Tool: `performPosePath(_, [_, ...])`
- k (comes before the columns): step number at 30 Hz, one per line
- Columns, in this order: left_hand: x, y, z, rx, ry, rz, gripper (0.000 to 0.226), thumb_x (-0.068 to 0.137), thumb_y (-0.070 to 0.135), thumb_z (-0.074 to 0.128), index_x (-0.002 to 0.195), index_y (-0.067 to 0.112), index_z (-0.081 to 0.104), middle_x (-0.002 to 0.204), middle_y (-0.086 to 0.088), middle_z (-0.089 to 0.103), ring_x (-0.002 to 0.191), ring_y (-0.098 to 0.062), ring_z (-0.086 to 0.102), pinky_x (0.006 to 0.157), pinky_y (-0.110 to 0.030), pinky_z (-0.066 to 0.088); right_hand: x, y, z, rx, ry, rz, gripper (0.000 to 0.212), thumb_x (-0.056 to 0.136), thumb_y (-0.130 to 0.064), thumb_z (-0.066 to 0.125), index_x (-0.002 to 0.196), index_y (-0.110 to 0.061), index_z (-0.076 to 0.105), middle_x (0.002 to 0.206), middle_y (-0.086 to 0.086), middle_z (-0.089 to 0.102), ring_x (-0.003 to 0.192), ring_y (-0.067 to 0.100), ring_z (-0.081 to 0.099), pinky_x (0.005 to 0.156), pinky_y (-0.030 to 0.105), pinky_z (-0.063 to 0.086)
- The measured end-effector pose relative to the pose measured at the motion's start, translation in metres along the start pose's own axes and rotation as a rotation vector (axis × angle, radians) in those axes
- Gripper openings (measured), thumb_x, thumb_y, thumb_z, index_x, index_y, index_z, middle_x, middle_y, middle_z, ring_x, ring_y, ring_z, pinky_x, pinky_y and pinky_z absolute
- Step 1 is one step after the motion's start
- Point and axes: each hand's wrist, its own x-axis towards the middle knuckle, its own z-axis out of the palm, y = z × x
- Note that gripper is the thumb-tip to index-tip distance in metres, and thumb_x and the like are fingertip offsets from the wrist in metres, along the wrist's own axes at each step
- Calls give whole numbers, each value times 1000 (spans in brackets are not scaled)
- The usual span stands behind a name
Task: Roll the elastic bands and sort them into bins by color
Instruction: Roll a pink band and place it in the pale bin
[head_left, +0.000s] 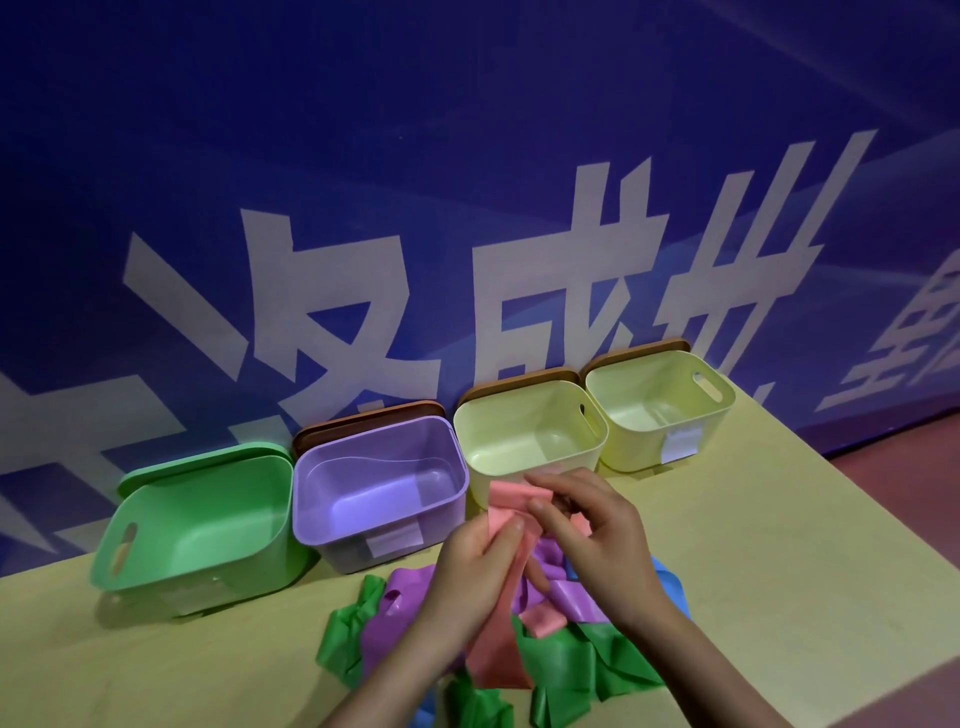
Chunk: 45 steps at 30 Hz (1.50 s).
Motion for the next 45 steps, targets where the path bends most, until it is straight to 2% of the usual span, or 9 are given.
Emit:
performPosePath(11, [5, -4, -11, -254, -47, -156, 41, 93, 12, 46, 59, 11, 69, 57, -15, 62, 45, -18, 45, 45, -24, 36, 9, 10, -13, -402, -262, -480, 34, 101, -28, 41, 112, -13, 69, 88, 6, 58, 80, 12, 53, 72, 13, 39])
performPosePath(15, [4, -3, -15, -385, -158, -195, 48, 92, 23, 34, 66, 8, 72, 63, -18, 63, 49, -17, 53, 53, -28, 38, 12, 14, -20, -422, -335, -510, 28, 92, -15, 51, 113, -13, 69, 89, 7, 58, 80, 17, 56, 70, 18, 42])
performPosePath(21, [17, -11, -13, -357, 13, -159, 39, 79, 37, 64, 98, 4, 70, 94, -37, 64, 85, -36, 62, 84, -44, 45, 7, 10, -18, -44, -335, -117, 37, 83, -17, 48, 109, -24, 73, 97, -7, 56, 94, 9, 57, 81, 17, 43])
performPosePath(24, [20, -13, -12, -204, -13, -127, 31, 96, 29, 50, 107, 4, 65, 99, -33, 66, 95, -44, 64, 93, -56, 48, 5, 9, -14, 129, -210, 106, 29, 84, -35, 54, 108, -34, 71, 97, -5, 61, 92, 12, 60, 82, 23, 47])
performPosePath(28, [21, -13, -10, -12, -33, -43, 28, 100, 20, 41, 108, 8, 66, 93, -7, 71, 77, -3, 67, 72, -18, 52, 4, 7, -9, 133, -227, 264, 19, 81, -33, 66, 100, -32, 70, 96, -5, 68, 87, 4, 61, 80, 20, 48])
performPosePath(33, [19, -11, -6, 25, -61, -3, 26, 100, 18, 42, 103, 9, 66, 90, -10, 72, 79, -11, 68, 74, -24, 52, 2, 7, -8, 138, -148, 262, 8, 84, -8, 69, 82, -15, 74, 83, 3, 66, 79, 17, 62, 72, 33, 49])
performPosePath(38, [21, -10, -7, 102, -32, 41, 37, 93, 43, 49, 94, 13, 71, 89, -16, 72, 84, -28, 69, 78, -37, 52, 2, 5, -9, 199, -118, 295, 16, 84, -3, 69, 75, -17, 71, 70, 1, 64, 67, 8, 56, 64, 22, 44])
performPosePath(41, [19, -10, -10, 144, -50, 65, 32, 91, 43, 47, 98, 23, 71, 94, -7, 74, 92, -25, 68, 83, -39, 52, 4, 7, -13, 174, -180, 289, 9, 84, -14, 70, 75, -14, 69, 65, 0, 59, 62, 7, 49, 60, 23, 40])
performPosePath(45, [19, -7, -15, 103, -114, 94, 39, 86, 50, 51, 107, 24, 71, 103, -3, 73, 102, -25, 65, 90, -44, 50, 6, 7, -14, 107, -255, 252, 35, 75, -46, 61, 77, -11, 65, 66, 2, 57, 64, 11, 48, 61, 30, 39])
